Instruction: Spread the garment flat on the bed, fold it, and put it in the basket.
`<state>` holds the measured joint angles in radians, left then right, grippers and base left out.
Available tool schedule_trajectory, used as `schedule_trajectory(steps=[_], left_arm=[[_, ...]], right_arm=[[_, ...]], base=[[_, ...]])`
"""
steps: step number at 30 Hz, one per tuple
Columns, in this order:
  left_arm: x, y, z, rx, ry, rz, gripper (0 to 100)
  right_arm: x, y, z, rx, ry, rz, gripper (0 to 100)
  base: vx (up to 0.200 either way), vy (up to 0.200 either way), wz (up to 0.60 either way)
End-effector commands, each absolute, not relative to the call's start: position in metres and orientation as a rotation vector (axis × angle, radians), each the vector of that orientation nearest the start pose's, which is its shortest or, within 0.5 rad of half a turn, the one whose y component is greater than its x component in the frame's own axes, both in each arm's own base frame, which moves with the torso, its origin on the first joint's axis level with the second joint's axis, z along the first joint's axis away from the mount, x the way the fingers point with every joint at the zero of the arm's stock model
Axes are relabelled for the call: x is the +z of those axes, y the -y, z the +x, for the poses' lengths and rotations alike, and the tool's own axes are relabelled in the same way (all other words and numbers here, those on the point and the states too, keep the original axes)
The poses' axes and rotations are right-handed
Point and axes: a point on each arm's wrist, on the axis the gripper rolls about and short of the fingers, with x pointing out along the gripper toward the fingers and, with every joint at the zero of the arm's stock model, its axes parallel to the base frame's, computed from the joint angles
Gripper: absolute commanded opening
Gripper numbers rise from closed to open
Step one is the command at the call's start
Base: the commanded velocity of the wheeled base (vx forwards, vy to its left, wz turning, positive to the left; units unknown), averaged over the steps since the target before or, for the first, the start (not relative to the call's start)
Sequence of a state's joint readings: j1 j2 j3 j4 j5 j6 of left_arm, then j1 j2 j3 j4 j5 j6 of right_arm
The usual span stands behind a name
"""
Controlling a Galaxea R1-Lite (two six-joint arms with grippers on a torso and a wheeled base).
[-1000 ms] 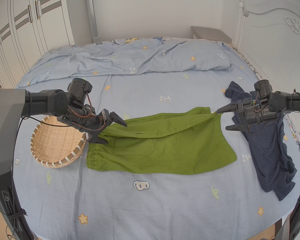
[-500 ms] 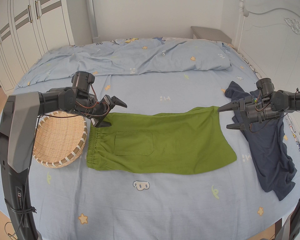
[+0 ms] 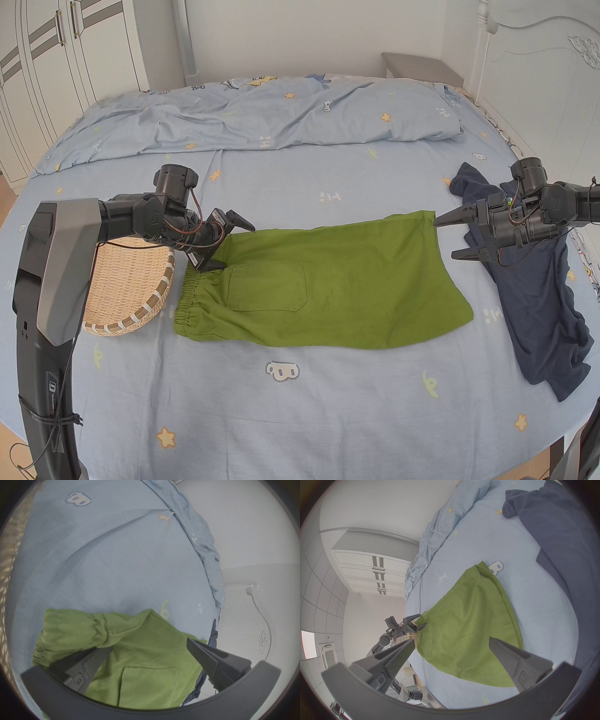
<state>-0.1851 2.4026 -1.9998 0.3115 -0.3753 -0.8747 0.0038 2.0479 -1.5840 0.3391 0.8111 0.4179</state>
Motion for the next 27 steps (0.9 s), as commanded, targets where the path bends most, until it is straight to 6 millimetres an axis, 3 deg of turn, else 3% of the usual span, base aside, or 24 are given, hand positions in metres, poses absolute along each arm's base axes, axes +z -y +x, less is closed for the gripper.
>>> schedule_trajectory(steps=[1, 3, 4, 6, 7, 10, 14, 22, 27], left_arm=[[0.187, 0.096, 0.458, -0.233, -0.853, -0.886, 100], [0.201, 0.096, 0.452, -0.252, -0.828, -0.884, 100], [0.22, 0.094, 0.443, -0.278, -0.792, -0.883, 100], [0.233, 0.092, 0.437, -0.294, -0.762, -0.882, 100], [0.249, 0.091, 0.429, -0.317, -0.729, -0.88, 100], [0.251, 0.089, 0.419, -0.329, -0.739, -0.871, 100], [0.241, 0.088, 0.405, -0.349, -0.771, -0.842, 100], [0.18, 0.08, 0.401, -0.321, -0.73, -0.814, 100], [0.168, 0.069, 0.4, -0.299, -0.677, -0.821, 100]], right_arm=[[0.182, -0.021, 0.393, 0.619, -0.931, 0.682, 100], [0.182, -0.021, 0.392, 0.619, -0.932, 0.681, 100], [0.182, -0.021, 0.392, 0.619, -0.932, 0.681, 100], [0.181, -0.021, 0.391, 0.622, -0.935, 0.681, 100], [0.181, -0.022, 0.39, 0.626, -0.934, 0.674, 100], [0.18, -0.022, 0.39, 0.634, -0.925, 0.657, 100], [0.183, -0.022, 0.388, 0.64, -0.918, 0.655, 100], [0.196, -0.019, 0.378, 0.678, -0.893, 0.662, 100], [0.195, -0.022, 0.375, 0.684, -0.898, 0.66, 100]], base=[[0.0, 0.0, 0.0], [0.0, 0.0, 0.0], [0.0, 0.0, 0.0], [0.0, 0.0, 0.0], [0.0, 0.0, 0.0], [0.0, 0.0, 0.0], [0.0, 0.0, 0.0], [0.0, 0.0, 0.0], [0.0, 0.0, 0.0]])
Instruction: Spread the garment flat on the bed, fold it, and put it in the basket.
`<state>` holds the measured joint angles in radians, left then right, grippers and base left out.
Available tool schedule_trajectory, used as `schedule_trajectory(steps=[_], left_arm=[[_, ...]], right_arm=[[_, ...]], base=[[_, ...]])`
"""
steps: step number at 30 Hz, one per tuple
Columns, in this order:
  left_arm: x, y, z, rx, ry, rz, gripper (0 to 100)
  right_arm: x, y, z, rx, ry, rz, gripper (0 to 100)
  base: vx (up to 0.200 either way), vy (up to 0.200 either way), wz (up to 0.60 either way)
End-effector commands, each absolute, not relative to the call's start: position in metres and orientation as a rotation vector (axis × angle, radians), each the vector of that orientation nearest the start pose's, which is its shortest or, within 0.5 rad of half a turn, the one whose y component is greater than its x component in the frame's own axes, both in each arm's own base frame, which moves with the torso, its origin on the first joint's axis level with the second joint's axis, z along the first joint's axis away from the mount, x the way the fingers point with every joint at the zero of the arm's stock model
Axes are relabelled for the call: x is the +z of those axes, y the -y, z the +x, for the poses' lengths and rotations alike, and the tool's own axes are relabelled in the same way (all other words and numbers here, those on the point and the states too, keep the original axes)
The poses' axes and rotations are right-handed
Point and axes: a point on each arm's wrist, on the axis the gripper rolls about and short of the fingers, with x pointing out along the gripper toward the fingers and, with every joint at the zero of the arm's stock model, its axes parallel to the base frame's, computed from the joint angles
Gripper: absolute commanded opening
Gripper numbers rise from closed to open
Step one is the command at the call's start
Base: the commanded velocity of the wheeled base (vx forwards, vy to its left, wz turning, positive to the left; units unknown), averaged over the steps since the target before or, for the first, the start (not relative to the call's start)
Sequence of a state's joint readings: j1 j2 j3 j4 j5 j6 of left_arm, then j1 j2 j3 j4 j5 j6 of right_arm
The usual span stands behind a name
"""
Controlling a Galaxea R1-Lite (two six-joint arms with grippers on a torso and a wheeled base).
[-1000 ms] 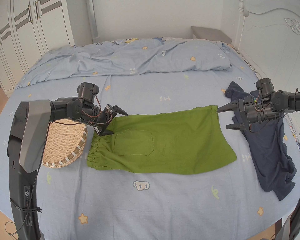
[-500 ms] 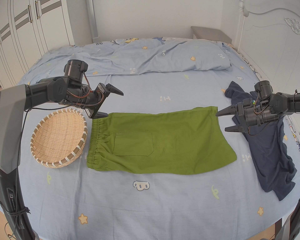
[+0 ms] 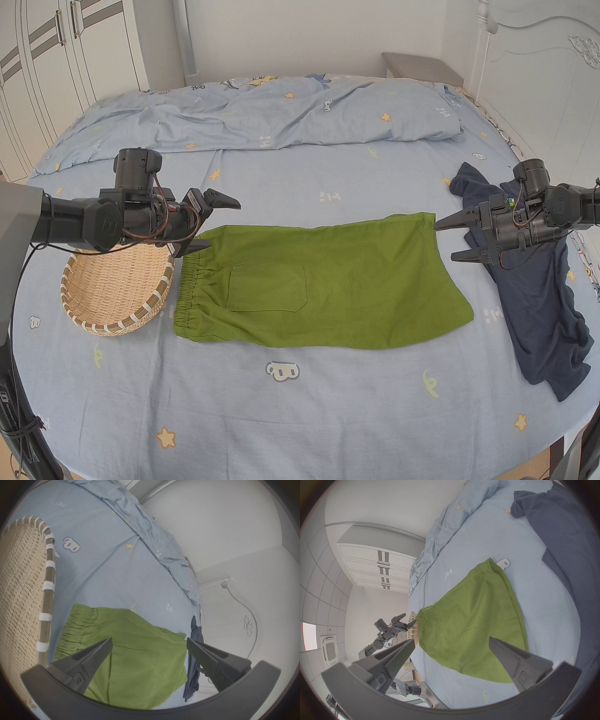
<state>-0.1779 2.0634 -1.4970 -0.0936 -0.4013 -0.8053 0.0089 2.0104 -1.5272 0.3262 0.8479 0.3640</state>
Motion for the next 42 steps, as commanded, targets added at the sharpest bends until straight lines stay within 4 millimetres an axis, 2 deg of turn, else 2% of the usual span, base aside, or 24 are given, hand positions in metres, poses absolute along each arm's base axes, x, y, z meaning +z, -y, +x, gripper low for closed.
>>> schedule_trajectory(steps=[1, 6, 17, 20, 27, 32, 33, 35, 38, 39, 42], left_arm=[[0.168, 0.069, 0.4, -0.299, -0.677, -0.821, 100], [0.168, 0.052, 0.382, -0.247, -0.684, -0.83, 100], [0.172, 0.023, 0.364, -0.174, -0.662, -0.85, 100], [0.169, 0.021, 0.362, -0.169, -0.669, -0.841, 100], [0.163, 0.025, 0.358, -0.175, -0.693, -0.832, 100], [0.153, 0.048, 0.346, -0.23, -0.756, -0.781, 100], [0.14, 0.062, 0.34, -0.266, -0.79, -0.722, 100], [0.133, 0.071, 0.335, -0.298, -0.768, -0.659, 100], [0.125, 0.073, 0.335, -0.295, -0.732, -0.63, 100], [0.114, 0.07, 0.34, -0.279, -0.691, -0.626, 100], [0.113, 0.067, 0.341, -0.282, -0.651, -0.629, 100]], right_arm=[[0.195, -0.022, 0.375, 0.684, -0.898, 0.66, 100], [0.195, -0.022, 0.376, 0.685, -0.901, 0.661, 100], [0.194, -0.023, 0.375, 0.687, -0.904, 0.661, 100], [0.194, -0.023, 0.375, 0.687, -0.905, 0.661, 100], [0.192, -0.023, 0.376, 0.686, -0.909, 0.663, 100], [0.191, -0.023, 0.376, 0.686, -0.913, 0.664, 100], [0.19, -0.023, 0.377, 0.685, -0.915, 0.665, 100], [0.19, -0.024, 0.377, 0.687, -0.916, 0.664, 100], [0.19, -0.026, 0.377, 0.691, -0.918, 0.662, 100], [0.189, -0.026, 0.376, 0.69, -0.921, 0.663, 100], [0.188, -0.026, 0.377, 0.691, -0.918, 0.662, 100]], base=[[0.0, 0.0, 0.0], [0.0, 0.0, 0.0], [0.0, 0.0, 0.0], [0.0, 0.0, 0.0], [0.0, 0.0, 0.0], [0.0, 0.0, 0.0], [0.0, 0.0, 0.0], [0.0, 0.0, 0.0], [0.0, 0.0, 0.0], [0.0, 0.0, 0.0], [0.0, 0.0, 0.0]])
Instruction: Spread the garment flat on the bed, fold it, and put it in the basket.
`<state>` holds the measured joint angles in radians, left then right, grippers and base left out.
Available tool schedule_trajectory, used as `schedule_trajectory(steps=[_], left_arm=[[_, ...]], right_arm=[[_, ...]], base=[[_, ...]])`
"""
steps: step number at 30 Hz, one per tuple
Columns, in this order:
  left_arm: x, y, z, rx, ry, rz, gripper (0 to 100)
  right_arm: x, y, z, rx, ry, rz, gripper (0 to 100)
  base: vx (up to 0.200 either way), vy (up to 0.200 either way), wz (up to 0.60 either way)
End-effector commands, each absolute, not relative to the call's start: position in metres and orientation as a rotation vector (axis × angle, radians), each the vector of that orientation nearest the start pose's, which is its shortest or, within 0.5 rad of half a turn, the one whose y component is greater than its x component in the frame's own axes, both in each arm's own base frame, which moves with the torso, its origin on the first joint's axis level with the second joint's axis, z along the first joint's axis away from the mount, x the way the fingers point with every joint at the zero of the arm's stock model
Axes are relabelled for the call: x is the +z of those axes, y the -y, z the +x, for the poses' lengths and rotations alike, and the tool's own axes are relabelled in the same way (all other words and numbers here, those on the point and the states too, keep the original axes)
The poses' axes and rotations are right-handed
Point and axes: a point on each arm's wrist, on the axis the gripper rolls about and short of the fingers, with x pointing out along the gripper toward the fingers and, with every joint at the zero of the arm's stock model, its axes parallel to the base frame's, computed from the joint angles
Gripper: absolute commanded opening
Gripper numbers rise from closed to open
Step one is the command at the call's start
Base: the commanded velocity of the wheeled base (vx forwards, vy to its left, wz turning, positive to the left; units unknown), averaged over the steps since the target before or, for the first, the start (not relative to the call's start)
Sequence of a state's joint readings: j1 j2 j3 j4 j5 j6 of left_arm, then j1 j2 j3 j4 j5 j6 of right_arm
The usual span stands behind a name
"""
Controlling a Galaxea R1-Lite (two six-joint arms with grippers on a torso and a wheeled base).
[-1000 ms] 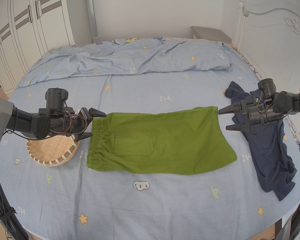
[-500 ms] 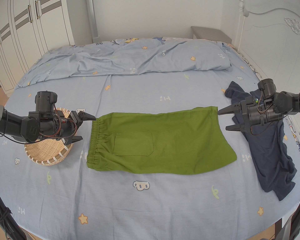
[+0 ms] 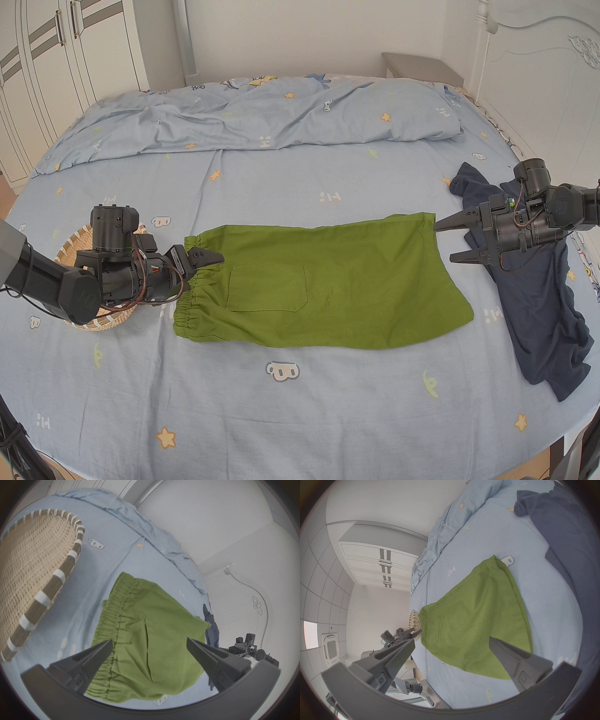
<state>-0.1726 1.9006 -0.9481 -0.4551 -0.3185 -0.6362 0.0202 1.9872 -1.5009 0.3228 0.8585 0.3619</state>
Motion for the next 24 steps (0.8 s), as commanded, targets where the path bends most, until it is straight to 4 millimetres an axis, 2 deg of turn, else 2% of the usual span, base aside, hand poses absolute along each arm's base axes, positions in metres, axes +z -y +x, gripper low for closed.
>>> schedule_trajectory(steps=[1, 7, 14, 21, 24], left_arm=[[0.112, 0.066, 0.341, -0.28, -0.648, -0.63, 100], [0.098, 0.055, 0.349, -0.259, -0.634, -0.603, 100], [0.1, 0.042, 0.352, -0.24, -0.611, -0.597, 100], [0.097, 0.043, 0.354, -0.241, -0.614, -0.595, 100], [0.08, 0.047, 0.359, -0.236, -0.657, -0.591, 100]], right_arm=[[0.188, -0.026, 0.376, 0.69, -0.919, 0.663, 100], [0.187, -0.026, 0.378, 0.69, -0.916, 0.661, 100], [0.18, -0.027, 0.381, 0.688, -0.932, 0.666, 100], [0.179, -0.028, 0.381, 0.688, -0.935, 0.666, 100], [0.178, -0.027, 0.382, 0.688, -0.933, 0.666, 100]], base=[[0.0, 0.0, 0.0], [0.0, 0.0, 0.0], [0.0, 0.0, 0.0], [0.0, 0.0, 0.0], [0.0, 0.0, 0.0]])
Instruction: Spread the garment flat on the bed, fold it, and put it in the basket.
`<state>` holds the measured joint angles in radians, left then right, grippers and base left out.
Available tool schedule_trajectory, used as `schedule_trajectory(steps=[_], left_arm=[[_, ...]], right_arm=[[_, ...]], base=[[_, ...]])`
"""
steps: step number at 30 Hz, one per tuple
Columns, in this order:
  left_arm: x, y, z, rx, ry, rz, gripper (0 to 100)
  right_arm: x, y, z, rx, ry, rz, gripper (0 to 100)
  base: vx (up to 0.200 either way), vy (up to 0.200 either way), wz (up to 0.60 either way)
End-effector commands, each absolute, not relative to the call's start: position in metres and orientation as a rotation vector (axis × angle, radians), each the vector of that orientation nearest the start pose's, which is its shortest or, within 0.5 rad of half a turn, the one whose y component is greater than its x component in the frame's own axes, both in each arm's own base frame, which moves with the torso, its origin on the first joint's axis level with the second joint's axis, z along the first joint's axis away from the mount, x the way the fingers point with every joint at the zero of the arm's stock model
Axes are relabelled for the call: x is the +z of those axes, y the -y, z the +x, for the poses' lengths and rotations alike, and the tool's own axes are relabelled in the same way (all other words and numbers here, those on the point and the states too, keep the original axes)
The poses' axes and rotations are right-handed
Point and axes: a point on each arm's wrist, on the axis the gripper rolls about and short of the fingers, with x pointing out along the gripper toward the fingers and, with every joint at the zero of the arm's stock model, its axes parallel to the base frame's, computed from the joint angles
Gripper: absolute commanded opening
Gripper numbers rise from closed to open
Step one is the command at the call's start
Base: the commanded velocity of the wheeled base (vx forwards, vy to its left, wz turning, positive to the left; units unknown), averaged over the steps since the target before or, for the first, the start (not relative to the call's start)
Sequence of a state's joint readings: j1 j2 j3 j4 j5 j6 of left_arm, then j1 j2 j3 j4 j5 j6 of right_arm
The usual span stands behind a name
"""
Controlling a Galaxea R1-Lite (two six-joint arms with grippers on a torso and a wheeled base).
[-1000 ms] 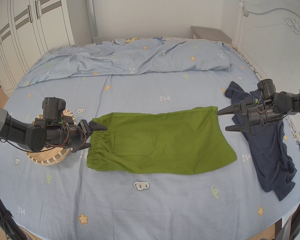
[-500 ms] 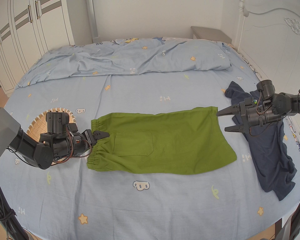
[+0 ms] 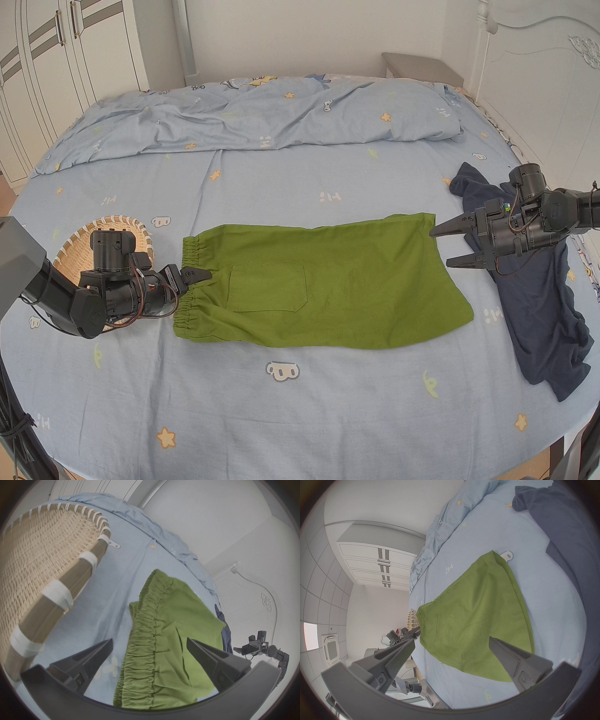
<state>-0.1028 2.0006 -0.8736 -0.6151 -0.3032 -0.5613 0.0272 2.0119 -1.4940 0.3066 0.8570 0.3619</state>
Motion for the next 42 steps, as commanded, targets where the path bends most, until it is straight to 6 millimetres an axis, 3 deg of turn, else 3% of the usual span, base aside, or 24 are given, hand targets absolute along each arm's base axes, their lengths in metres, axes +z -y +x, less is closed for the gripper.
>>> schedule_trajectory(steps=[1, 7, 29, 30, 42], left_arm=[[0.08, 0.047, 0.359, -0.236, -0.657, -0.591, 100], [0.067, 0.048, 0.363, -0.248, -0.639, -0.595, 100], [0.058, 0.041, 0.369, -0.393, -0.674, -0.729, 100], [0.058, 0.04, 0.369, -0.398, -0.677, -0.738, 0], [0.065, 0.026, 0.376, -0.431, -0.669, -0.813, 0]], right_arm=[[0.178, -0.027, 0.382, 0.688, -0.933, 0.666, 100], [0.179, -0.028, 0.382, 0.689, -0.932, 0.665, 100], [0.179, -0.026, 0.383, 0.687, -0.931, 0.666, 100], [0.179, -0.026, 0.383, 0.687, -0.93, 0.666, 100], [0.169, -0.018, 0.392, 0.641, -0.92, 0.663, 100]], base=[[0.0, 0.0, 0.0], [0.0, 0.0, 0.0], [0.0, 0.0, 0.0], [0.0, 0.0, 0.0], [0.0, 0.0, 0.0]])
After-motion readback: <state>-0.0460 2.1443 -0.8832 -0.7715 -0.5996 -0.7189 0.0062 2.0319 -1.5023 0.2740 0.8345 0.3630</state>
